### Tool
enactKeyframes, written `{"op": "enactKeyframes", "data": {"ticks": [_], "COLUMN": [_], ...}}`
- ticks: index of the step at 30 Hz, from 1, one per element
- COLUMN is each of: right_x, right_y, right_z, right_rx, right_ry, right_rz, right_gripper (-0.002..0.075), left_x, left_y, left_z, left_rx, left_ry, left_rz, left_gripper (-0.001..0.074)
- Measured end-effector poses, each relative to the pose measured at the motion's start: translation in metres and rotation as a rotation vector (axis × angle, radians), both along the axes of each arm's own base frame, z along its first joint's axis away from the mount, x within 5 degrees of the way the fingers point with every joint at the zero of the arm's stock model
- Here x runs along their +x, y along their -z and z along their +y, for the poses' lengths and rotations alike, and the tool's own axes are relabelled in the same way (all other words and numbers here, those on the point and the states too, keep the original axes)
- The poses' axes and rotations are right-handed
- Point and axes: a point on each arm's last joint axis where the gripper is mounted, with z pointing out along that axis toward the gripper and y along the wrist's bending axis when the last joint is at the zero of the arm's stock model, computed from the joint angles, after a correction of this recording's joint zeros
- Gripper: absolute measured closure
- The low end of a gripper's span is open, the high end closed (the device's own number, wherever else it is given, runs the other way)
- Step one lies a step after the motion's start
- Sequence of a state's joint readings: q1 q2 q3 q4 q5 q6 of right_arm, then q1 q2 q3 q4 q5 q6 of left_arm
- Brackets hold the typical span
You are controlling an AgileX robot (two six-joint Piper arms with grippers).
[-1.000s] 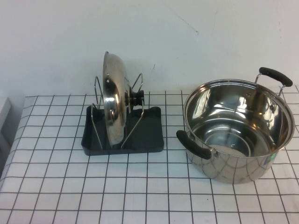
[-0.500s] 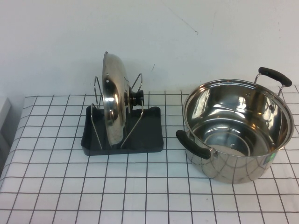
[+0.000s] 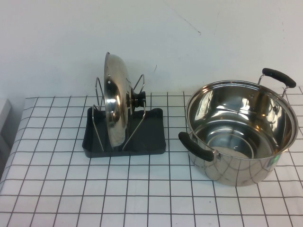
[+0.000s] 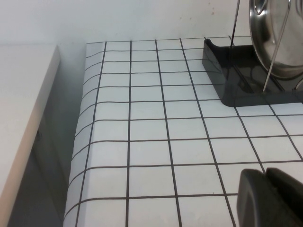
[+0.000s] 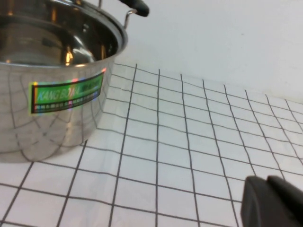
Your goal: Put pot lid on rack
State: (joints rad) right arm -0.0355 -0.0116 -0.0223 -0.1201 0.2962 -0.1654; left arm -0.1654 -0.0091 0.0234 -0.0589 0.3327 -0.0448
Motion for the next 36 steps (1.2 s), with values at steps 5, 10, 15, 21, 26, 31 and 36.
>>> {"op": "enactKeyframes", "data": {"ticks": [5, 10, 15, 21, 26, 31, 36], "right_x": [0.0, 0.002, 0.002, 0.001, -0.001, -0.001, -0.001], "right_y": [0.0, 0.011, 0.014, 0.015, 0.021, 0.021, 0.021], "right_z": [-0.001, 0.001, 0.003, -0.001, -0.003, -0.005, -0.003], "right_rx": [0.005, -0.006, -0.01, 0.005, 0.085, 0.121, 0.133], "right_ry": [0.014, -0.003, -0.023, 0.055, 0.111, 0.13, 0.099], "right_rz": [-0.016, 0.009, 0.017, 0.033, 0.093, 0.088, 0.09], "right_gripper": [0.0728, 0.0728, 0.0728, 0.0728, 0.0728, 0.0728, 0.0728], "left_x": [0.0, 0.0, 0.0, 0.0, 0.0, 0.0, 0.0], "left_y": [0.0, 0.0, 0.0, 0.0, 0.0, 0.0, 0.0], "left_z": [0.0, 0.0, 0.0, 0.0, 0.0, 0.0, 0.0], "left_rx": [0.002, 0.002, 0.002, 0.002, 0.002, 0.002, 0.0], "left_ry": [0.001, 0.001, 0.001, 0.001, 0.001, 0.001, 0.0], "left_rz": [0.0, 0.0, 0.0, 0.0, 0.0, 0.0, 0.0], "left_gripper": [0.0736, 0.0736, 0.0736, 0.0736, 0.0736, 0.0736, 0.0736]}}
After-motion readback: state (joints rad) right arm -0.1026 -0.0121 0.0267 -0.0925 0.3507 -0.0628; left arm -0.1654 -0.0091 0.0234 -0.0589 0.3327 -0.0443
